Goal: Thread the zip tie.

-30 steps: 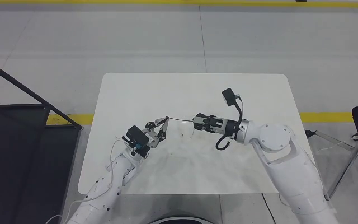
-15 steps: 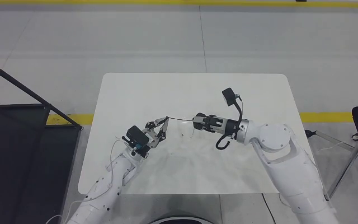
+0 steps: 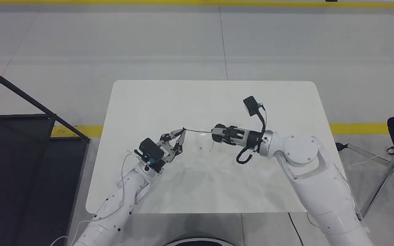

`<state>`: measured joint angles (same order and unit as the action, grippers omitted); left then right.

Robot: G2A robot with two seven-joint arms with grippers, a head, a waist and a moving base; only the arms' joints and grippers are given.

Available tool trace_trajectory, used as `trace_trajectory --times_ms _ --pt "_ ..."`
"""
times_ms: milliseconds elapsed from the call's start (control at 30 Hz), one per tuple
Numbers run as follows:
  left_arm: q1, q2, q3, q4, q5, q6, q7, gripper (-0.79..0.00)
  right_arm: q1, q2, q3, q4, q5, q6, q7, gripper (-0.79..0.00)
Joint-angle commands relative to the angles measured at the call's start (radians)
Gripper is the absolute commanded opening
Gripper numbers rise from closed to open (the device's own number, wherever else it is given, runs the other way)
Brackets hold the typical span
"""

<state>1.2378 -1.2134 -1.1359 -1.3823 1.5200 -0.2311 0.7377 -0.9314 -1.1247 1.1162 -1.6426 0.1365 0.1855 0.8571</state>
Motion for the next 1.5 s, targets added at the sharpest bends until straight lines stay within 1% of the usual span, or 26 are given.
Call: trace_trajectory --times_ms 0,800,1467 --pt "0.0 0.0 0.0 0.0 0.0 0.0 0.0 -0.785 0.0 0.0 0.001 0.001 0.005 -0.004 -0.001 -0.785" --pt "0.0 0.0 0.0 0.0 0.0 0.0 0.0 -0.785 -0.03 -0.005 0.02 0.0 0.106 -0.112 -0.029 -0.785" --pt "0.0 0.0 0.0 0.0 0.0 0.0 0.0 -0.785 -0.038 -0.012 0.021 0.009 0.159 -0.169 -0.034 -0.785"
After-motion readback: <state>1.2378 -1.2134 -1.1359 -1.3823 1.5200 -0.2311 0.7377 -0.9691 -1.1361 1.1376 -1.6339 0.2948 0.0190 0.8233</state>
